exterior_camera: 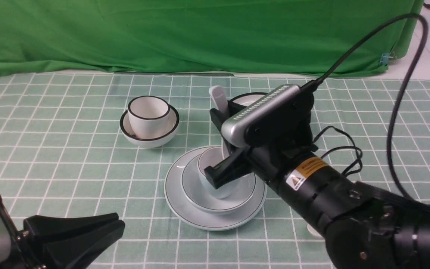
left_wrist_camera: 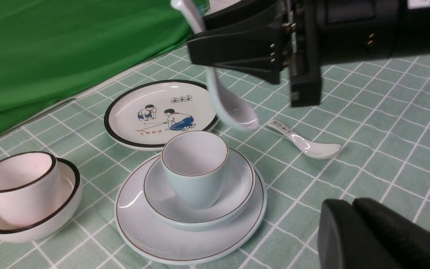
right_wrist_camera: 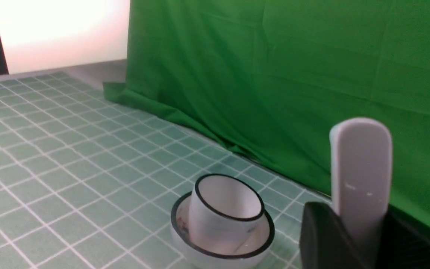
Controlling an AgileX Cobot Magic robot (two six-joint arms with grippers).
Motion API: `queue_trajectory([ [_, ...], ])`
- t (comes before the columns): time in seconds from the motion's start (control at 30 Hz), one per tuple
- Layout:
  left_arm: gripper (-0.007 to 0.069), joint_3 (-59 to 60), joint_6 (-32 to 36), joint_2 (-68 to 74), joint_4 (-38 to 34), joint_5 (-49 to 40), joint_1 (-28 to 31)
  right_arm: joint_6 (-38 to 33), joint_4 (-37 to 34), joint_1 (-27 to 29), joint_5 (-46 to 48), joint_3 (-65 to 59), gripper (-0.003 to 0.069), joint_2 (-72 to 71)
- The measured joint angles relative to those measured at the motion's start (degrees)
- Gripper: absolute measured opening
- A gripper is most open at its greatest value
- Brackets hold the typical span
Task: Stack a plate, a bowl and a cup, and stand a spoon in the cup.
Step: Use the right arm to put the blue soup spoon into the blue teacup in the middle
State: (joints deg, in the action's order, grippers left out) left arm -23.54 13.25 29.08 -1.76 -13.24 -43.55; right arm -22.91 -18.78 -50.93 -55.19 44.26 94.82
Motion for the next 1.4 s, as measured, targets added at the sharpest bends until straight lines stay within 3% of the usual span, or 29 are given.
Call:
queue_trajectory([
  [0.13,0.0013,0.0,0.0,0.0,0.0,-1.3,0.0,6.8,7.4,2.4,-2.5,2.1,0.0167,5.1],
  [0.5,0.0013,0.0,0.0,0.0,0.1,-1.7,0.0,19.5,14.6,7.7,-3.5,6.4,0.0167,12.8],
  [0.77,0.0013,0.0,0.0,0.0,0.2,-1.7,0.0,20.8,15.9,7.8,-3.6,6.4,0.0172,16.4],
  [0.97,0.0013,0.0,0.0,0.0,0.2,-1.7,0.0,20.6,16.0,7.8,-3.7,6.5,0.0286,17.3],
  [1.33,0.0013,0.0,0.1,0.0,0.2,-1.5,0.0,21.8,16.4,7.7,-2.5,5.9,0.0374,13.0],
  [1.4,0.0013,0.0,0.1,0.0,0.2,-0.1,0.0,22.0,16.6,7.6,3.7,5.3,0.0382,6.2],
])
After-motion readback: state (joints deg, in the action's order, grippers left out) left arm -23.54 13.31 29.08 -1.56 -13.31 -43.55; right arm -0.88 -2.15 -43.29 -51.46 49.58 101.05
